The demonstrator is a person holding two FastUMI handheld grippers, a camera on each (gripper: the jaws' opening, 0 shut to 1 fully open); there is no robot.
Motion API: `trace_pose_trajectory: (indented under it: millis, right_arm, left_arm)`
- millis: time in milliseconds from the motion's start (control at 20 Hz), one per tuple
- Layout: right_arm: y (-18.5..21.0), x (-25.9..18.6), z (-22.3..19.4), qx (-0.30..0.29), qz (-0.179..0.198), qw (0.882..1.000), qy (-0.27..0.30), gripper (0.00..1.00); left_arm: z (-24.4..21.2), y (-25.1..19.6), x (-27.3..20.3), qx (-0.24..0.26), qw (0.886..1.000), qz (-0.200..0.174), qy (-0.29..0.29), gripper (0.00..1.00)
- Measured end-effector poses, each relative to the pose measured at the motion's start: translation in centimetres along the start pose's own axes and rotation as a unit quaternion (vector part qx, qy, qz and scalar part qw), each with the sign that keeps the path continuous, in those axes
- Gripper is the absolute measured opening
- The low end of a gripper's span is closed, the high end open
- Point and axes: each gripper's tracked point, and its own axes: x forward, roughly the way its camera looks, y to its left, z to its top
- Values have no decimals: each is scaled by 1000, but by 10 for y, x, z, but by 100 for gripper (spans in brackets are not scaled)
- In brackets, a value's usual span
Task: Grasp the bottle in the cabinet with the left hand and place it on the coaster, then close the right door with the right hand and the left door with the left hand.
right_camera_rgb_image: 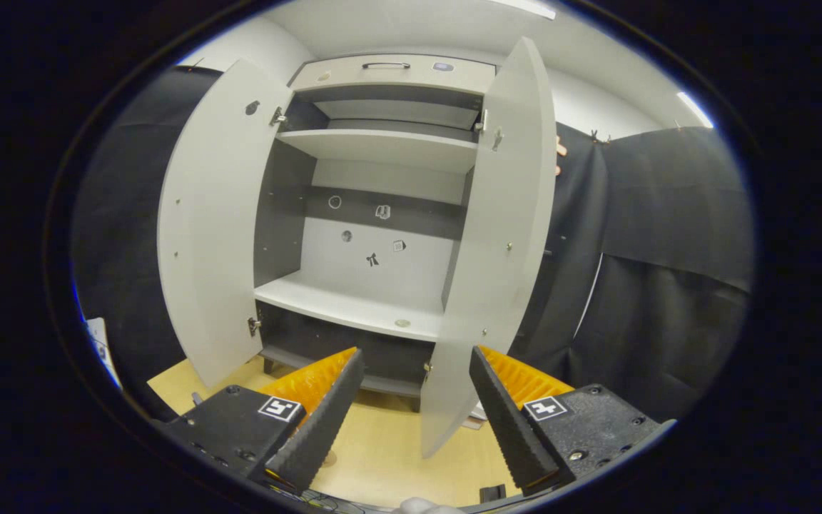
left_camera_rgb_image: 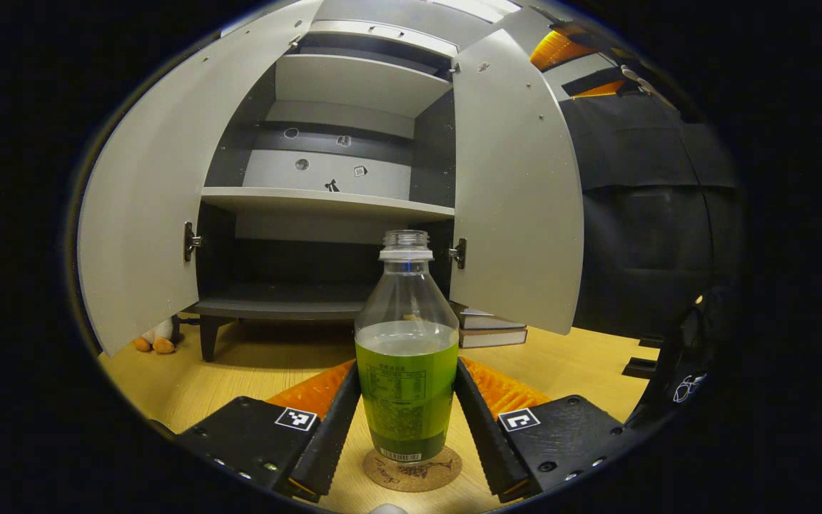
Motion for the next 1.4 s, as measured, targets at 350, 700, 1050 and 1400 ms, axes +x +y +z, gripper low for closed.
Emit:
trace_pose_trajectory:
  millis: [350, 700, 1050, 1400]
  right_arm:
    - [9, 0, -2, -18, 13, 1000, 10, 99]
    - [12, -3, -1, -10, 16, 1000, 8, 99]
    - [9, -9, 2, 9, 15, 1000, -5, 99]
    - [-16, -14, 11, 50, -5, 998, -40, 99]
  left_arm:
    - [-21, -7, -9, -7, 1000, 1, 7, 77]
    - [-9, -7, -14, -1, 1000, 4, 11, 96]
    - [65, -7, -20, 22, 999, 6, -31, 96]
    - [192, 15, -40, -20, 997, 44, -63, 95]
